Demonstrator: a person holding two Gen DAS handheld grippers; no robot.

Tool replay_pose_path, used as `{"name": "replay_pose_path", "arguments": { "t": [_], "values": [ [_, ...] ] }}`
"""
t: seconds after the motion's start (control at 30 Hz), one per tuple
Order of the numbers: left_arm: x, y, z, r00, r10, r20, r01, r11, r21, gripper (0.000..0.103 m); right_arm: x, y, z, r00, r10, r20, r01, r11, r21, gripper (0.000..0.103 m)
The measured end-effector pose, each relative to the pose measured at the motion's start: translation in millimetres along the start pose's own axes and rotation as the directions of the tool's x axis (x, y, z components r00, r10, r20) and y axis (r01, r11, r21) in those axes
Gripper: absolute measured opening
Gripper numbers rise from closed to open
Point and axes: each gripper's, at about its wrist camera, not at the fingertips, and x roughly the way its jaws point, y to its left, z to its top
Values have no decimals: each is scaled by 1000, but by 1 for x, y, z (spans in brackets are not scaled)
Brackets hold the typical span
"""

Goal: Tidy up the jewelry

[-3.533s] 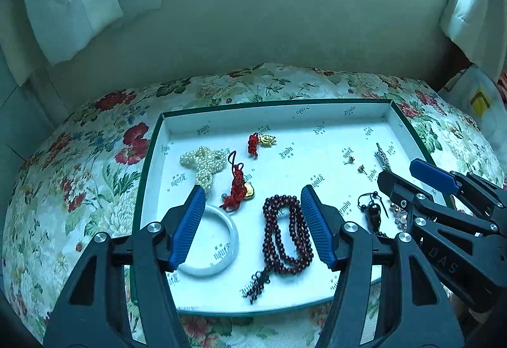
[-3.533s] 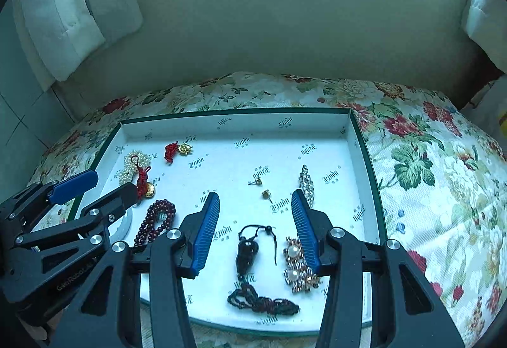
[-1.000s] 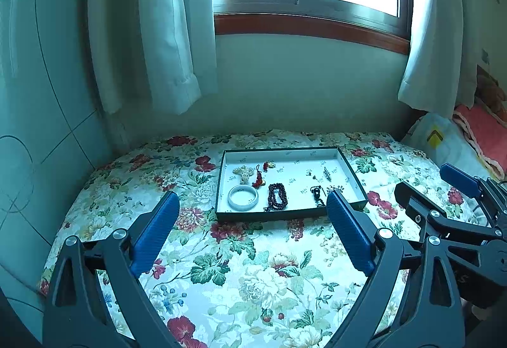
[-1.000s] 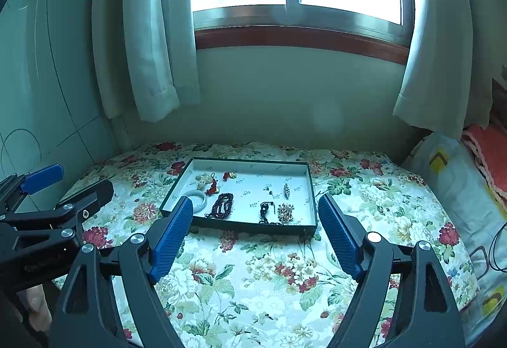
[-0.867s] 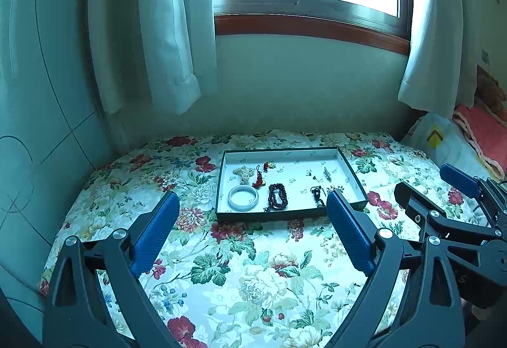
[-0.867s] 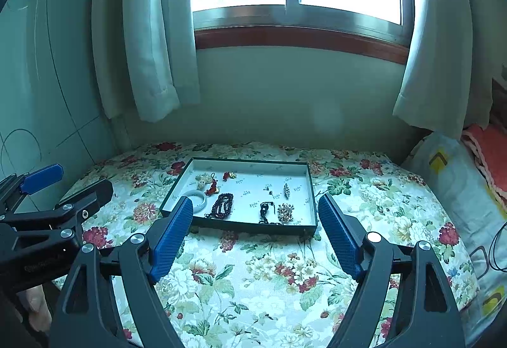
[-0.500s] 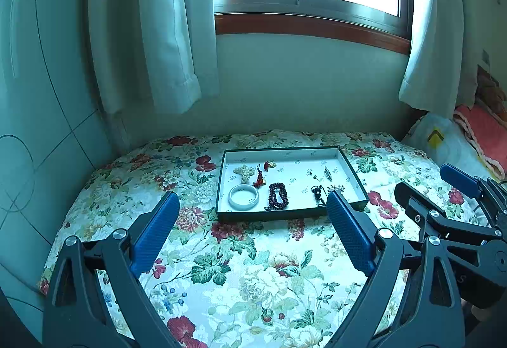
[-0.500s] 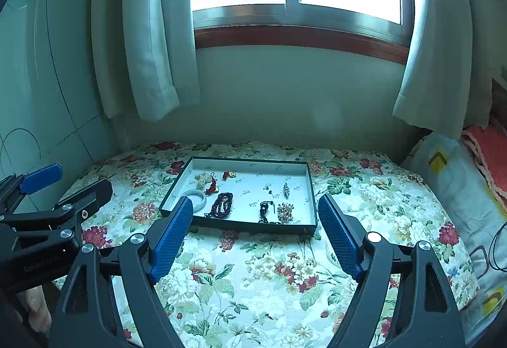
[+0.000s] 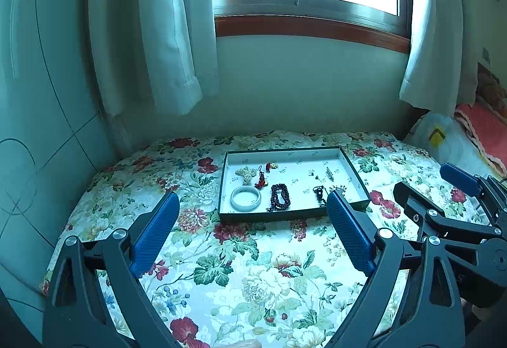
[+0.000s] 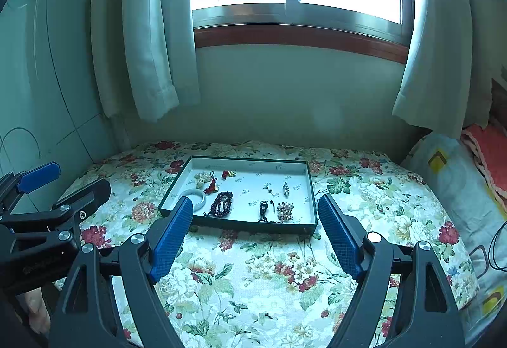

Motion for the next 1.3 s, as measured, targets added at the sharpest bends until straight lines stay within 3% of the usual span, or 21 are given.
{"name": "replay_pose_path", "arguments": {
  "t": [0.7,1.13,1.3],
  "values": [
    [5,5,-6,997,-70,-27,69,997,-40,101,3,-2,-2,1000,-8,-11,8,1000,-6,80],
    [9,6,-7,999,-29,-13,29,999,-18,101,9,-2,-4,1000,-3,-21,3,1000,-11,80],
    [23,16,-10,997,-39,-64,35,998,-61,101,14,-5,-5,1000,-9,-29,9,1000,-10,80]
  ]
}}
